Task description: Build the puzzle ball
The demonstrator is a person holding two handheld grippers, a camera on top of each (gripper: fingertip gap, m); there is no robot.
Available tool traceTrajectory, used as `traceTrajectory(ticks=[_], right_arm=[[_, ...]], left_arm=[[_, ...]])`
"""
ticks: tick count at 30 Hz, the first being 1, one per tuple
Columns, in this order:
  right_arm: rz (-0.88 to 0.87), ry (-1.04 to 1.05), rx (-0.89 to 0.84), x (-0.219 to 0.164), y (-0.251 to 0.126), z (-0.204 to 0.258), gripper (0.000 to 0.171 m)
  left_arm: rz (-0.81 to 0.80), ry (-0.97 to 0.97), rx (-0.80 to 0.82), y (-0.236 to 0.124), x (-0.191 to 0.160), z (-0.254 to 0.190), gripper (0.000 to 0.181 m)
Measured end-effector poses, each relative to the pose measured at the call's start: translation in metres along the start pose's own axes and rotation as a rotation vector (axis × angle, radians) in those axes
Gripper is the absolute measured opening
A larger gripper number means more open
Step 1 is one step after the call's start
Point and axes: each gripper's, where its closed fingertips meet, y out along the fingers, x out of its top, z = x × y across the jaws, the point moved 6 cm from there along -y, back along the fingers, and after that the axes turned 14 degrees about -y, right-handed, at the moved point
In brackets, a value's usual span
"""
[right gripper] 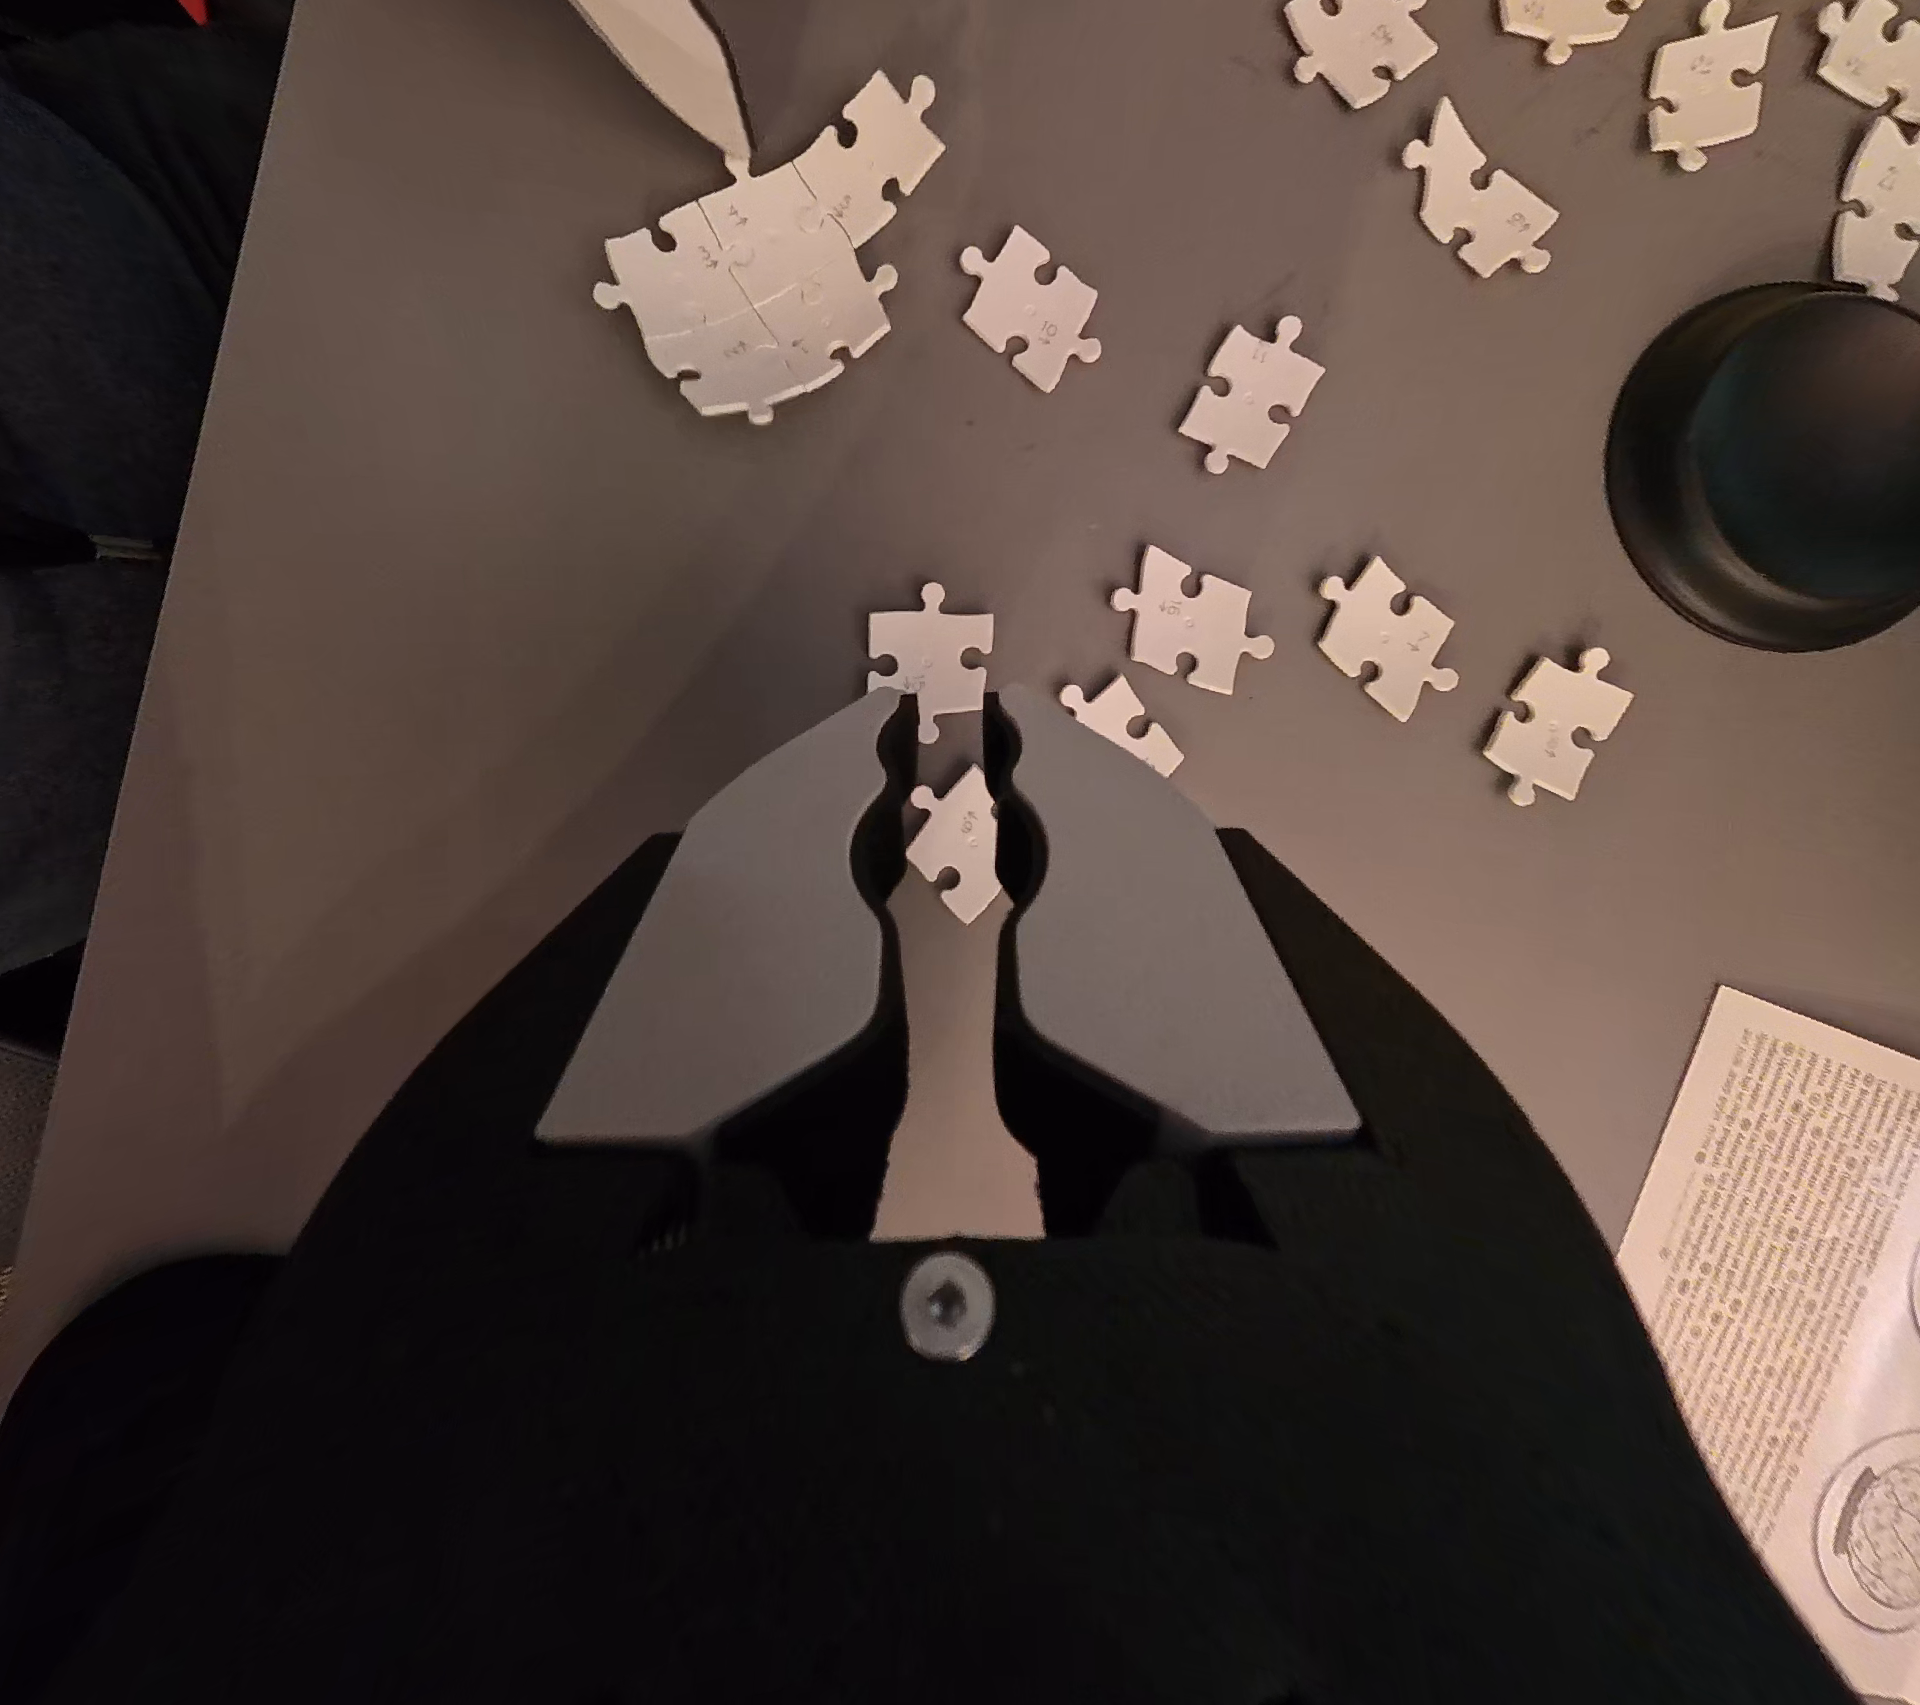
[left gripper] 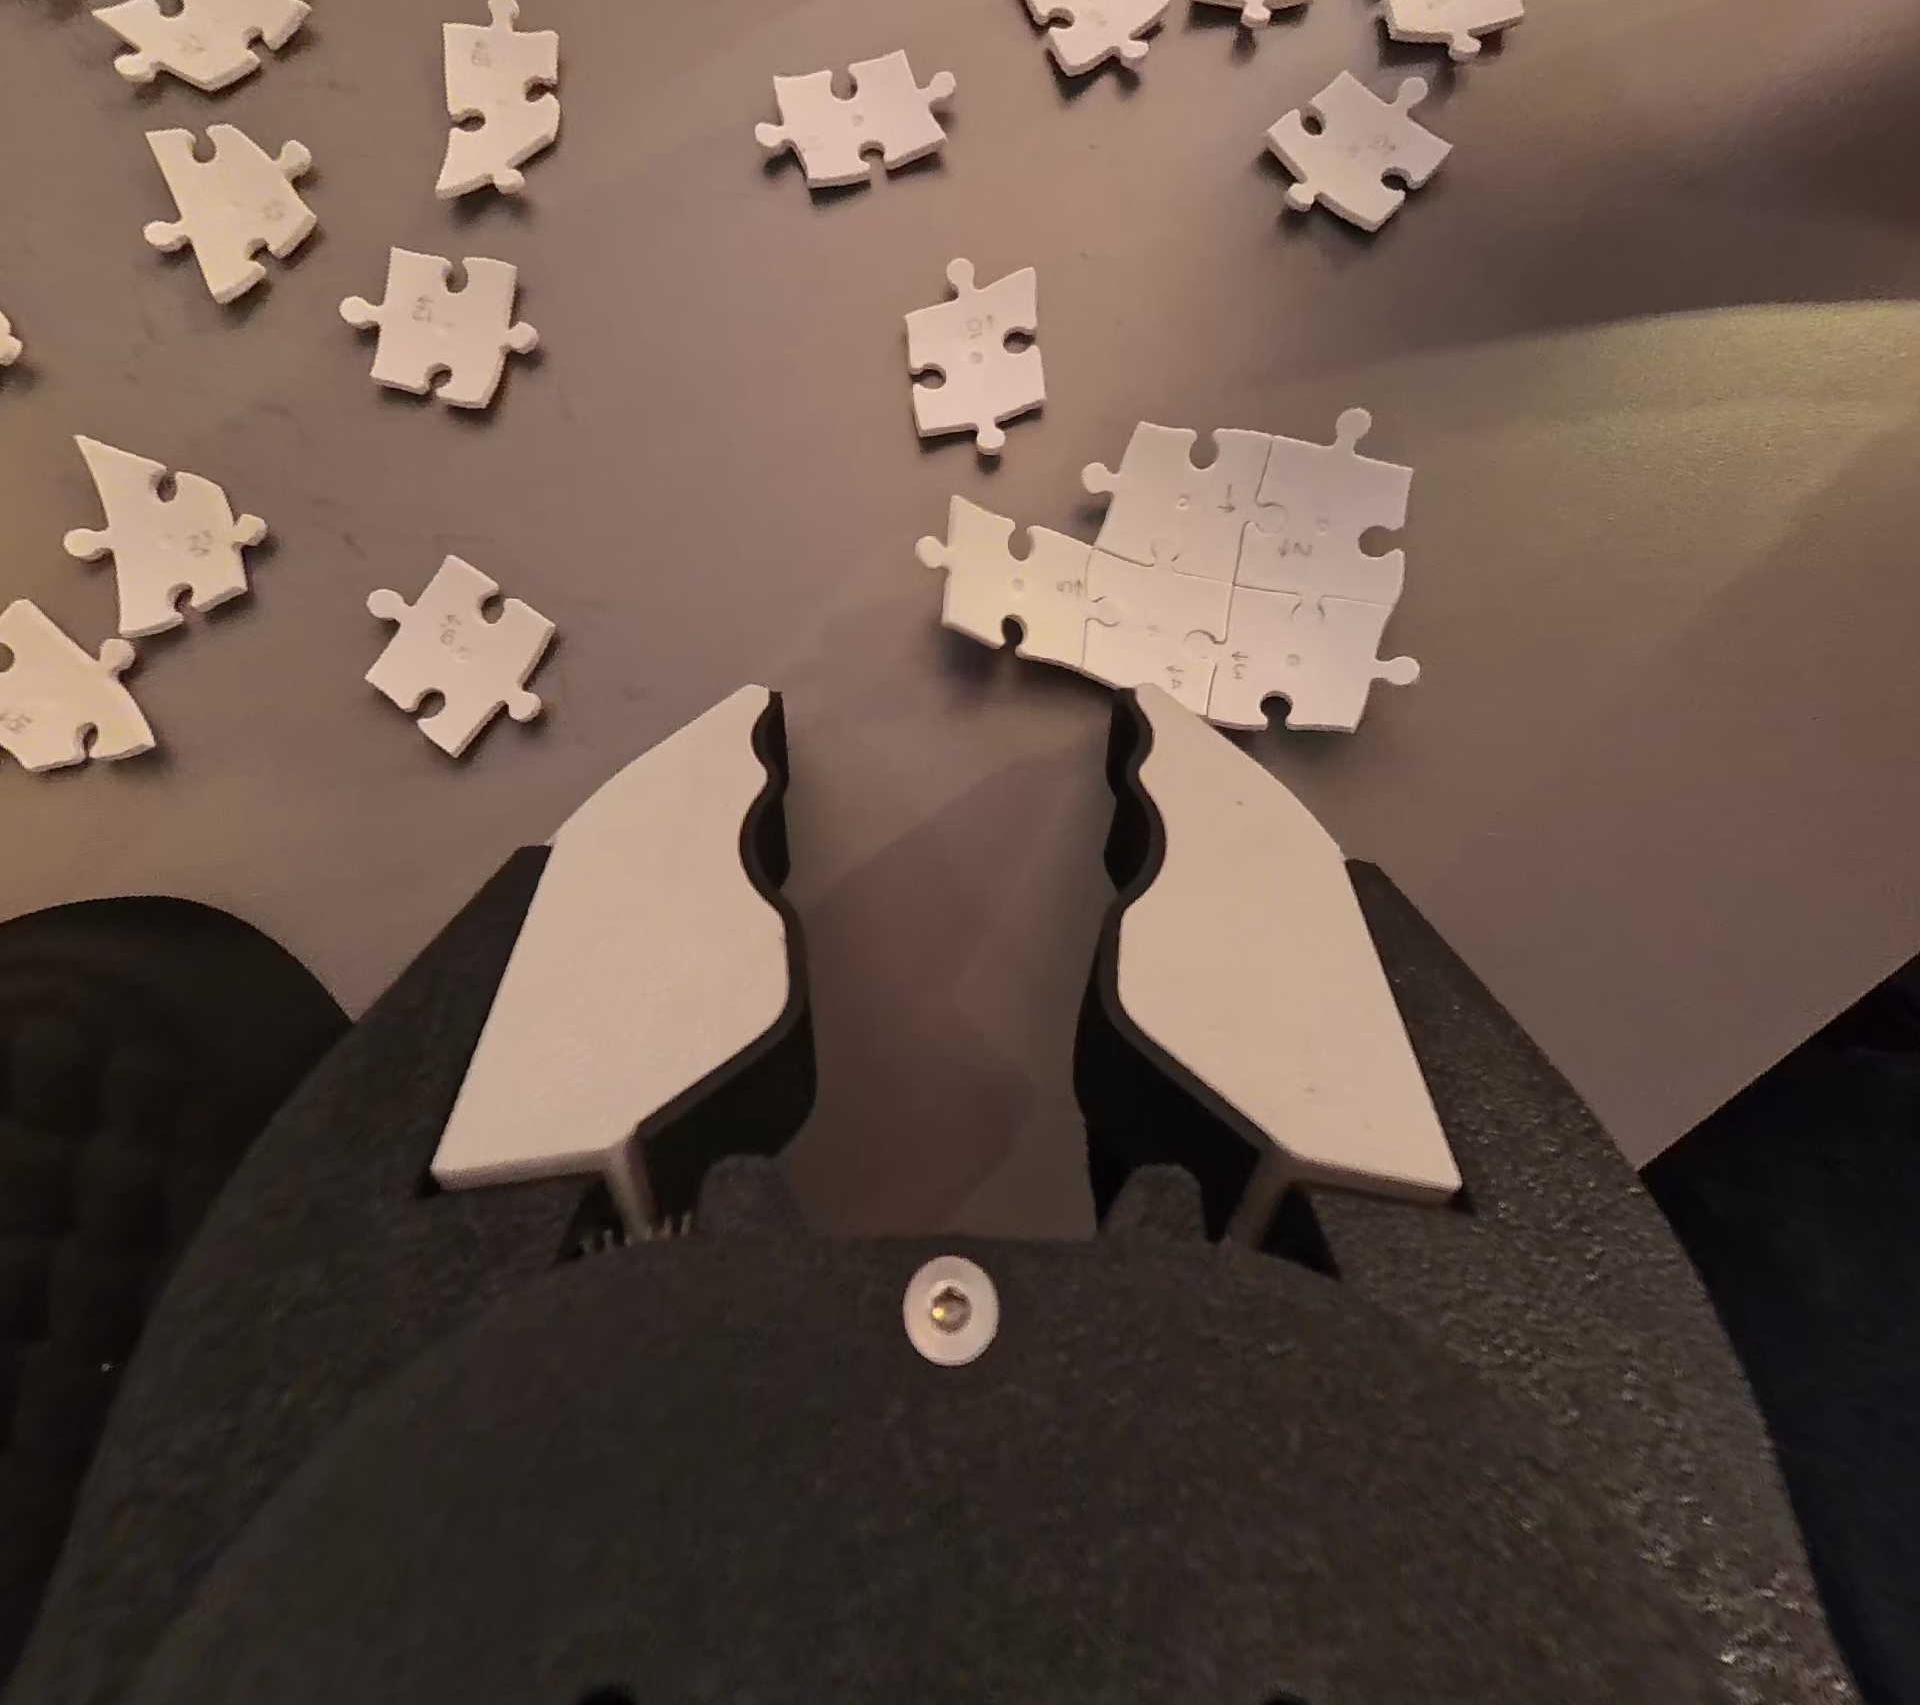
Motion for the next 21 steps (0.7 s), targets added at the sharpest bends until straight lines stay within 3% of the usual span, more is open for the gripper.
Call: traceTrajectory(ticks=[8, 12, 16, 21], right_arm=[[-0.001, -0.001, 0.007, -0.001, 0.001, 0.000, 0.013], [0.002, 0.002, 0.009, -0.002, 0.001, 0.000, 0.013], [0.000, 0.005, 0.013, -0.002, 0.001, 0.000, 0.013], [0.006, 0.003, 0.022, -0.003, 0.003, 0.001, 0.013]], left_arm=[[-0.025, 0.082, 0.144, -0.023, 0.023, 0.061, 0.061], [0.055, 0.316, 0.033, -0.018, 0.031, 0.079, 0.052], [0.076, 0.328, -0.088, -0.012, 0.040, 0.083, 0.040], [0.129, 0.373, -0.126, -0.005, 0.039, 0.100, 0.033]])
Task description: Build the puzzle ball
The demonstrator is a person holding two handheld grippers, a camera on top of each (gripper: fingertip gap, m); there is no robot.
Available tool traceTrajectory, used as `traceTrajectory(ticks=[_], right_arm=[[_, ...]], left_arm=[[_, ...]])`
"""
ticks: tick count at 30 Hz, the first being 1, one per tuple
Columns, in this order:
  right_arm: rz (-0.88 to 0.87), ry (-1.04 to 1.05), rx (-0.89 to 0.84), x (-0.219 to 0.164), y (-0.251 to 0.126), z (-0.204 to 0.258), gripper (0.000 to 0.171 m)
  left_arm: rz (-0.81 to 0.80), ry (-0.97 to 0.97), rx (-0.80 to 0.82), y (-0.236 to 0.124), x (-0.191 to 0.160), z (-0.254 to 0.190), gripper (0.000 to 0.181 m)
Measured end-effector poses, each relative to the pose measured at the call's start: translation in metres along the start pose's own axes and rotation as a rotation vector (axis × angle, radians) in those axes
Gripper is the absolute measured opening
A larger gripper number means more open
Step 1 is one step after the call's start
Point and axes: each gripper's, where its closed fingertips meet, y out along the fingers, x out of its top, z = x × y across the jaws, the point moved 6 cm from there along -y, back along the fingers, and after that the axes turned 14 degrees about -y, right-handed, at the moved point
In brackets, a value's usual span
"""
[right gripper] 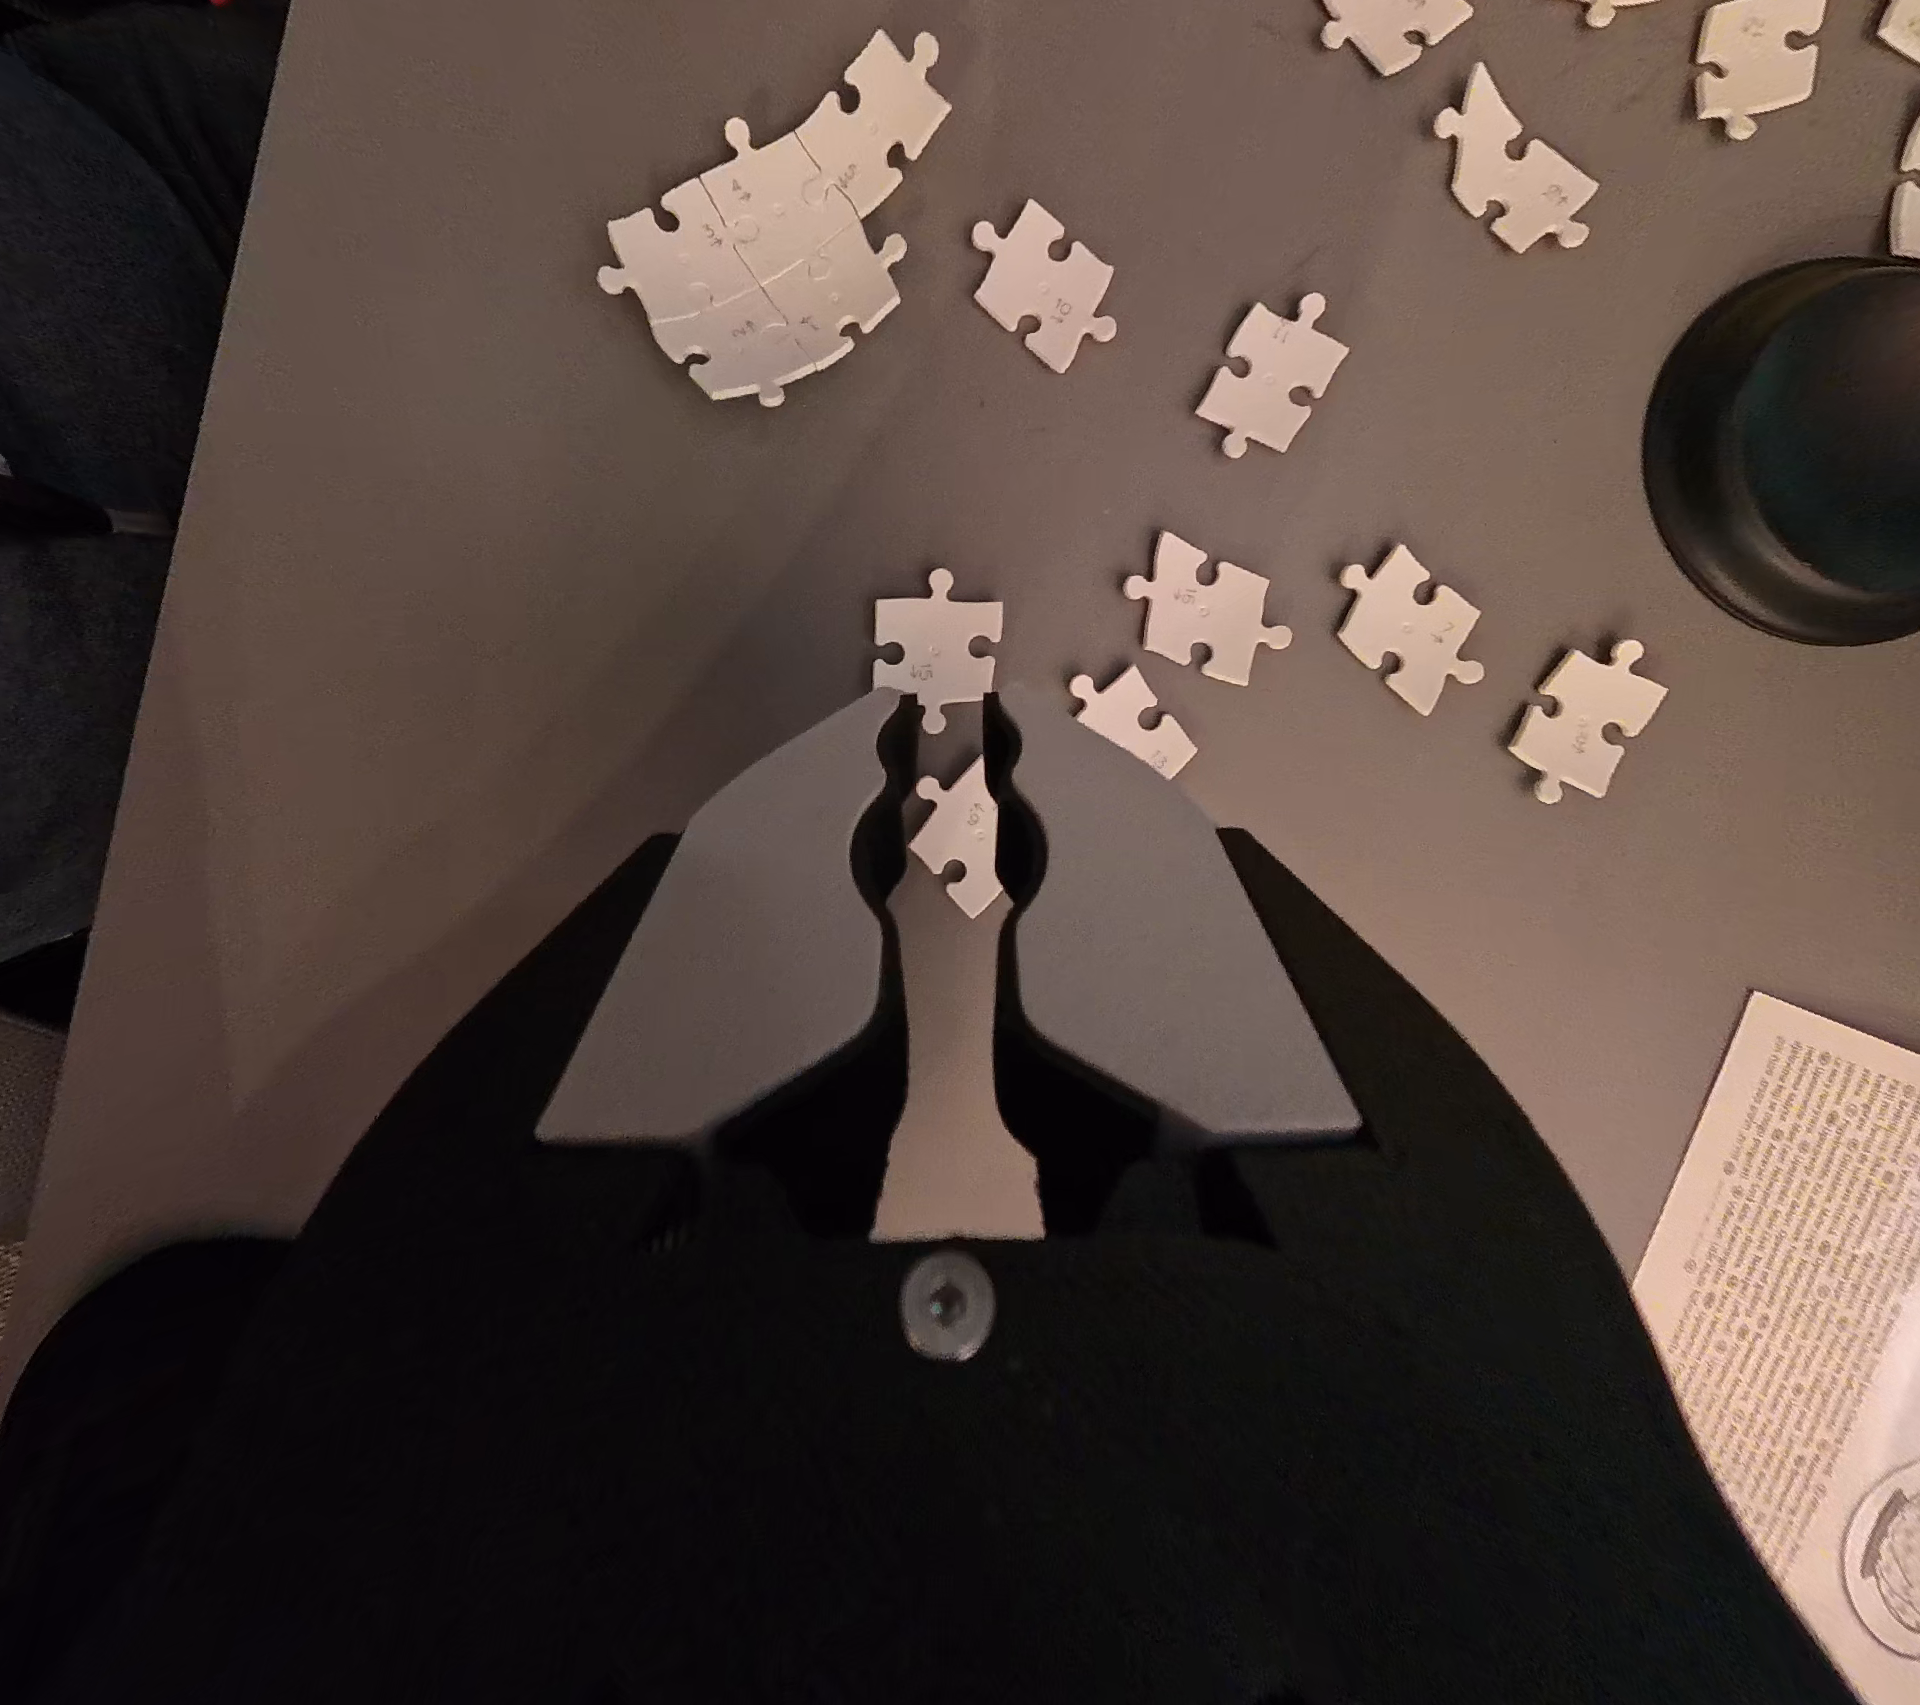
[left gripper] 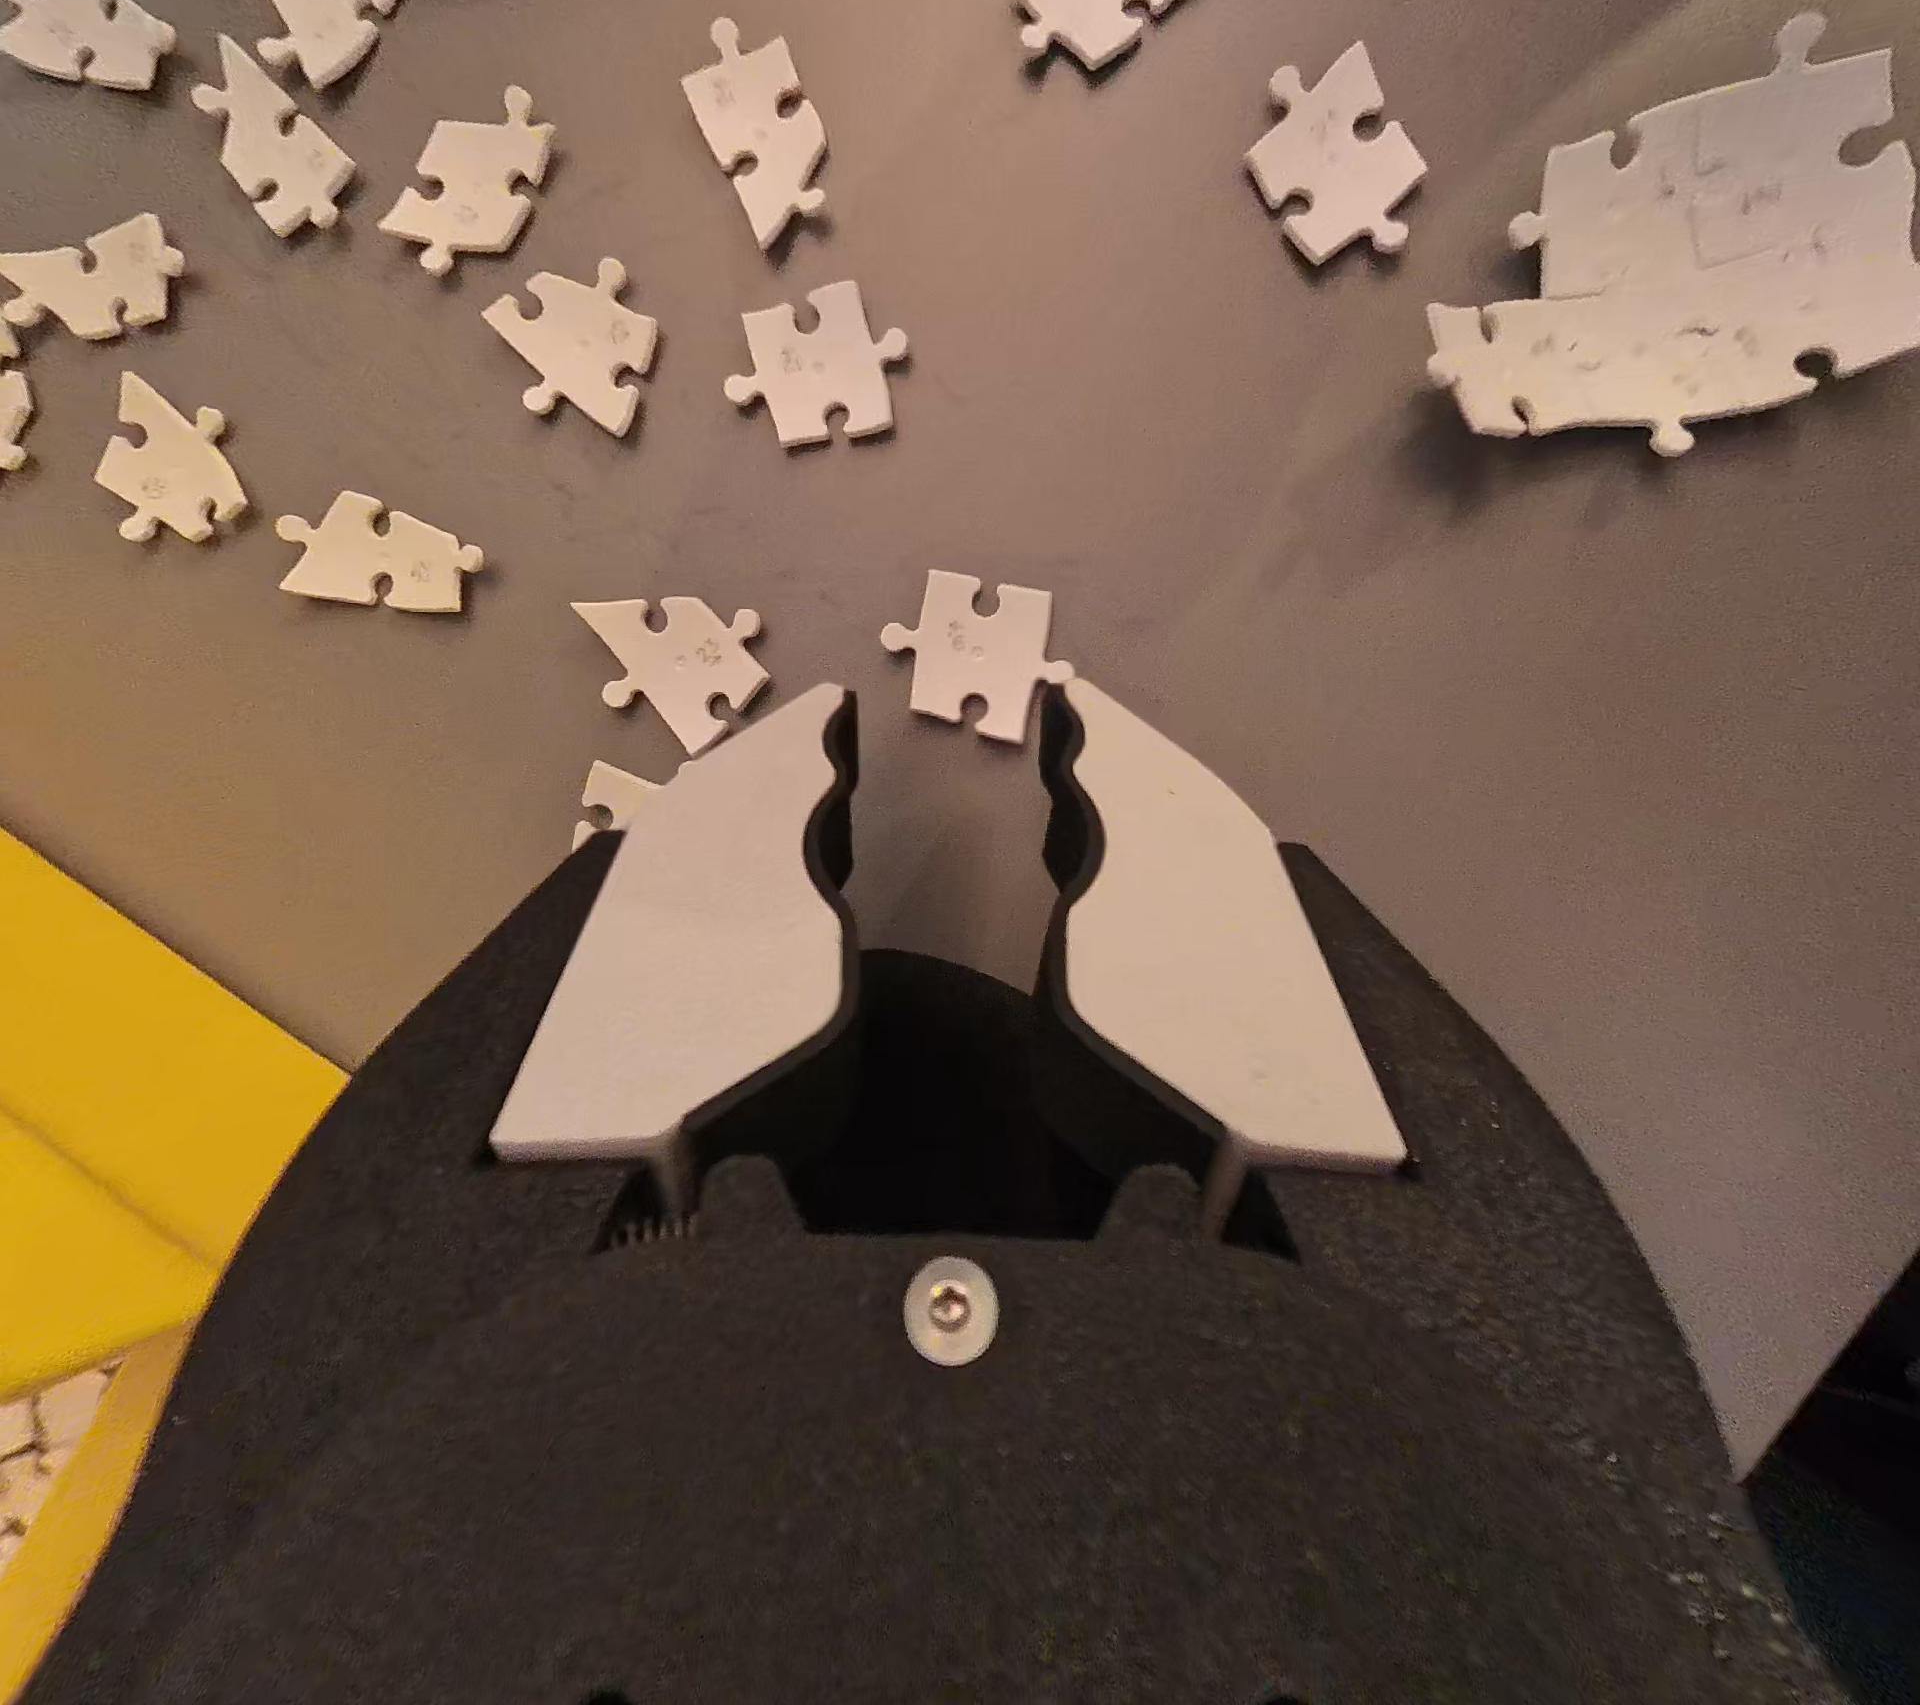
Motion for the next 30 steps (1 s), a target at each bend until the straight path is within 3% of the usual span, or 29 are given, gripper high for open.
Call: traceTrajectory(ticks=[9, 12, 21, 24, 27, 30], right_arm=[[0.012, -0.001, 0.011, -0.002, 0.002, 0.001, 0.013], [0.013, 0.000, 0.003, -0.002, 0.002, 0.000, 0.013], [-0.044, 0.030, -0.040, 0.002, 0.003, -0.006, 0.013], [-0.177, 0.070, -0.111, 0.015, 0.004, -0.014, 0.013], [-0.427, 0.167, -0.188, 0.044, 0.002, -0.025, 0.018], [-0.653, 0.332, -0.158, 0.081, 0.004, -0.034, 0.019]], left_arm=[[0.037, 0.003, -0.087, 0.014, -0.003, 0.006, 0.032], [0.034, 0.003, -0.099, 0.015, -0.003, 0.005, 0.024], [-0.131, -0.109, 0.051, 0.004, 0.002, 0.000, 0.023], [-0.223, -0.171, 0.172, -0.006, 0.014, -0.011, 0.023], [-0.341, -0.260, 0.300, -0.014, 0.033, -0.030, 0.023], [-0.485, -0.333, 0.377, -0.020, 0.056, -0.053, 0.023]])
